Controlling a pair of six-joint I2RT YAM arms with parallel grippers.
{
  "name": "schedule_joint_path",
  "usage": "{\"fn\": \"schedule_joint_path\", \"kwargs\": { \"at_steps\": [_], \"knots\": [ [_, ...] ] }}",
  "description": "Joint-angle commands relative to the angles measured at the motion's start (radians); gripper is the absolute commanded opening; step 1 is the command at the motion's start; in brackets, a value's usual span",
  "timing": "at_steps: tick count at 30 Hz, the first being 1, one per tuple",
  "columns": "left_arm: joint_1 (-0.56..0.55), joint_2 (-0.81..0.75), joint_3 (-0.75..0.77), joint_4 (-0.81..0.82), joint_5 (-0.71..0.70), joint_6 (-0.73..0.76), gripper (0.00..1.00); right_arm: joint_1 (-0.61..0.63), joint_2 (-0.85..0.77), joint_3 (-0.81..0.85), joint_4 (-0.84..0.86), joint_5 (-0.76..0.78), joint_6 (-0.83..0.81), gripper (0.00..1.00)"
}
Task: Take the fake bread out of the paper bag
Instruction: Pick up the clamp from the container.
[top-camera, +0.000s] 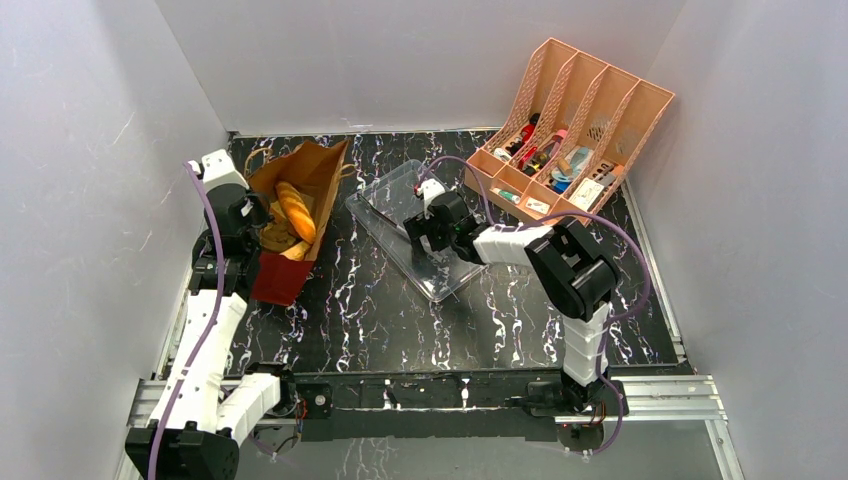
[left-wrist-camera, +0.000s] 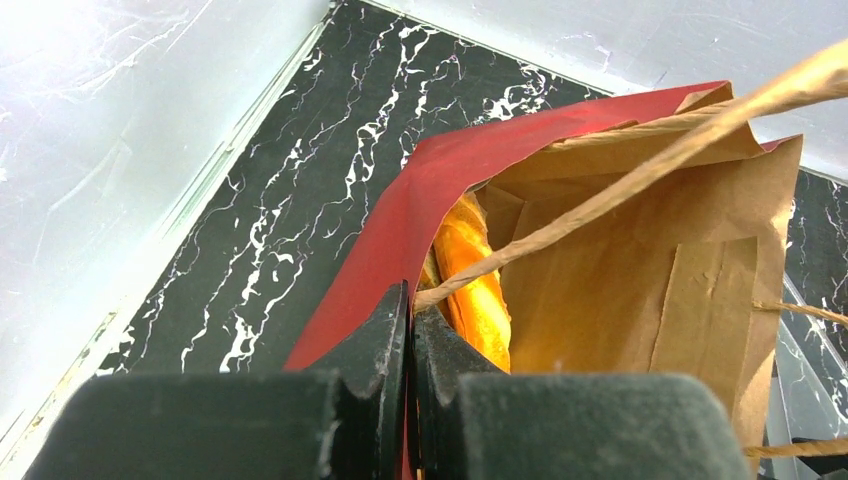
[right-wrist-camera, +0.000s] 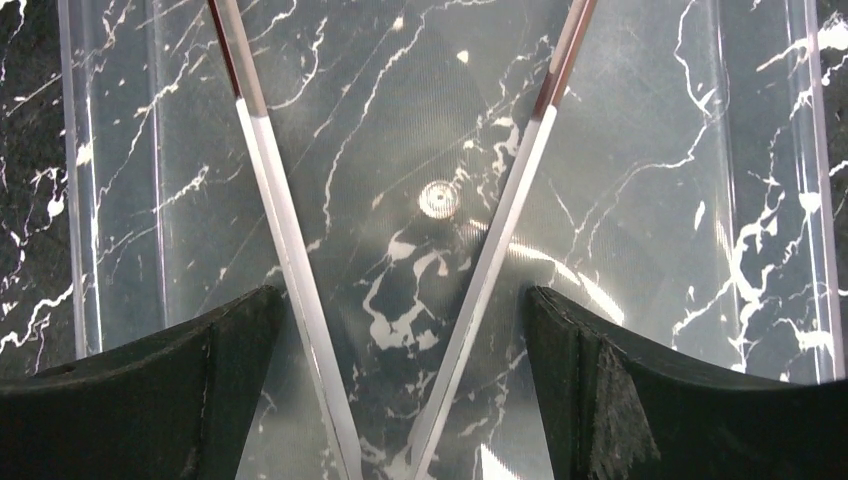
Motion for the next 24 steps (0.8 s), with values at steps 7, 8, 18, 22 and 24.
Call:
{"fn": "schedule_joint_path", "kwargs": {
  "at_steps": [7,8,18,22,24],
  "knots": [
    [0.003,-0.04,-0.027,0.033,0.018,-0.04,0.0,0.002,0.078,0.007,0.149,0.021,0.006,0.85],
    [0.003,-0.046,-0.036,0.036,0.028,-0.043,0.0,0.002,0.083,0.001,0.157,0.019,0.012,0.83],
    [0.002,-0.076,-0.09,0.091,0.122,-0.057,0.0,0.002,0.012,-0.09,0.214,-0.033,0.081,0.44],
    [0.003,-0.093,-0.11,0.11,0.152,-0.075,0.0,0.002,-0.072,-0.13,0.21,-0.05,0.125,0.43],
    [0.002,-0.105,-0.124,0.112,0.159,-0.09,0.0,0.002,-0.116,-0.145,0.198,-0.057,0.148,0.41]
  ]
}}
